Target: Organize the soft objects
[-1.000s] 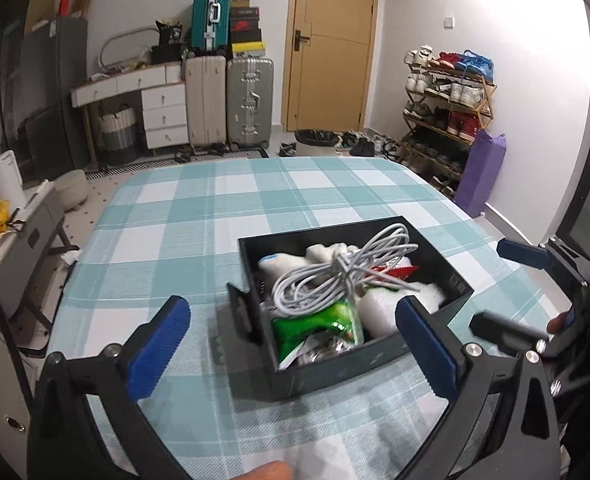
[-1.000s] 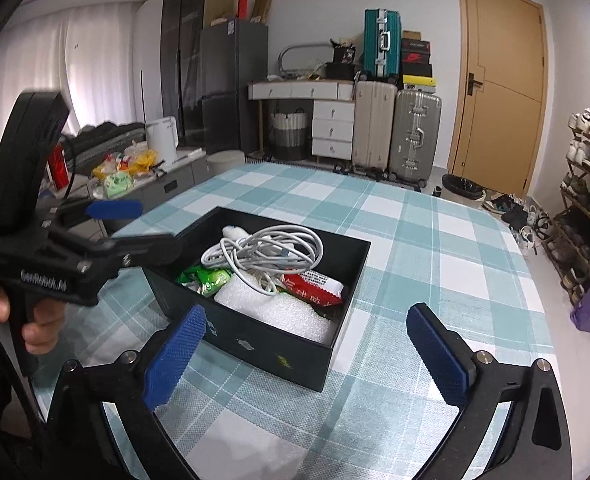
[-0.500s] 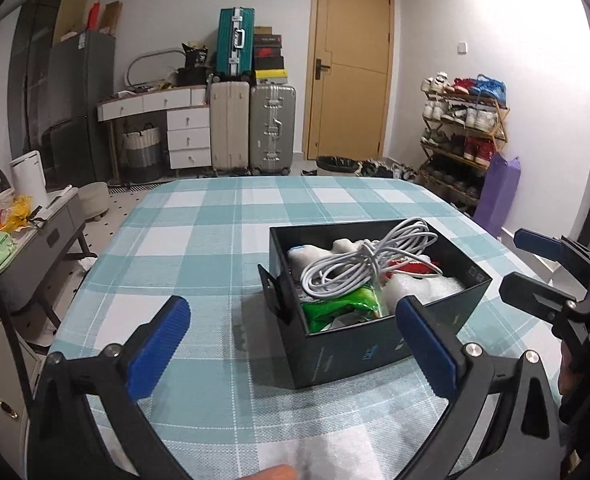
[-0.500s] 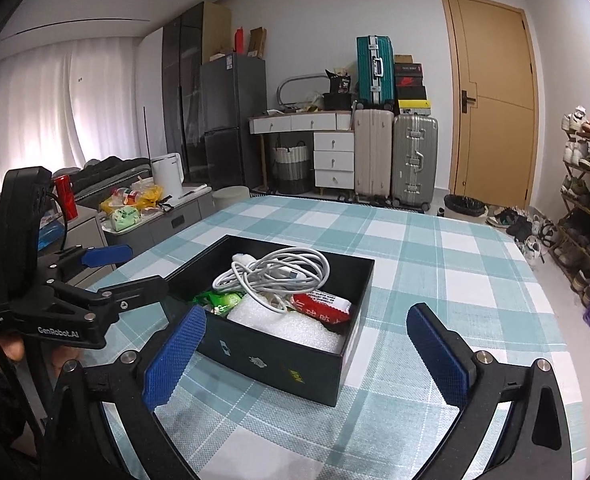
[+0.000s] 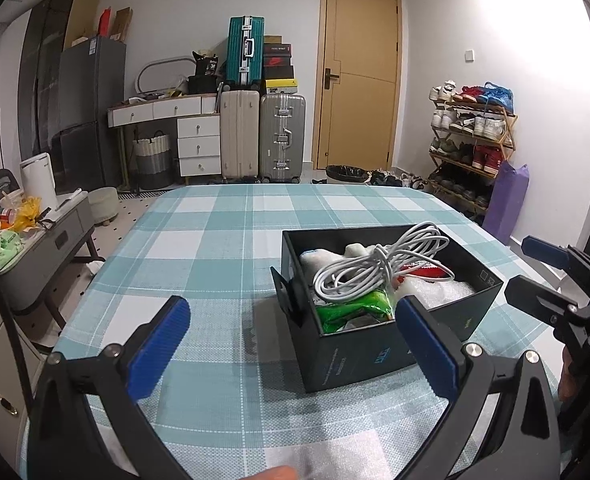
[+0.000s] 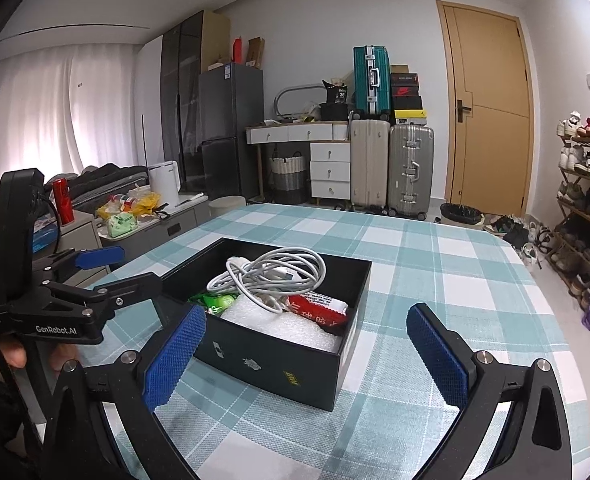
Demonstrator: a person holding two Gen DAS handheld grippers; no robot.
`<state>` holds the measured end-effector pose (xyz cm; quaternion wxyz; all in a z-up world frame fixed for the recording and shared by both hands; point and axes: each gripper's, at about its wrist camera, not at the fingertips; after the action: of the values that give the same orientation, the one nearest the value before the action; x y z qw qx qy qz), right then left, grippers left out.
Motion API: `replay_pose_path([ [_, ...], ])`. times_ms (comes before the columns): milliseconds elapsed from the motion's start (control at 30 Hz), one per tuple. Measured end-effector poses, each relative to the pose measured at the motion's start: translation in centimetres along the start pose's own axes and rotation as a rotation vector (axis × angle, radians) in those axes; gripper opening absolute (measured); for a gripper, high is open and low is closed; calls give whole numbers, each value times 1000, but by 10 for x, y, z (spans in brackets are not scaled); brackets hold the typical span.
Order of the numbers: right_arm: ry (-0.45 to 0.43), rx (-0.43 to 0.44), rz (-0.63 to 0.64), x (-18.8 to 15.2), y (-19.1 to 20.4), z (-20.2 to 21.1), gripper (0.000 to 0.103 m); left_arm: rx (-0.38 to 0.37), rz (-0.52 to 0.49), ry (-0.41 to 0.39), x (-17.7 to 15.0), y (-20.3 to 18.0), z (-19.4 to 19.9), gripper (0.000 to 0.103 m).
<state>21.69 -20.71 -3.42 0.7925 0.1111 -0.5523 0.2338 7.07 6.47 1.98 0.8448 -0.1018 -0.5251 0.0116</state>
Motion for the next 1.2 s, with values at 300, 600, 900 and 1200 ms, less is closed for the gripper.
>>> replay_pose_path([
  [300,-12,0,2,0,0,1,102,-5,16,-2,-2,3,1,103],
  [600,-22,3,-4,0,-1,5,102,-8,30,5,-1,6,-2,103],
  [900,-22,3,-4,-1,-1,5,102,-12,34,5,-2,7,-3,103],
  [1200,-22,3,-5,-1,-1,5,102,-11,33,5,-2,6,-3,103],
])
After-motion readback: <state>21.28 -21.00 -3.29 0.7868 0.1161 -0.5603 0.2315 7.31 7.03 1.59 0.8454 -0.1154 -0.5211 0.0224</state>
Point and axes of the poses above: each gripper's, at about its wrist camera, not at the fingertips, and z roughly against the way its jaws point, y to its left, x to its top, and after that the axes turned 15 degrees about -x, right-handed
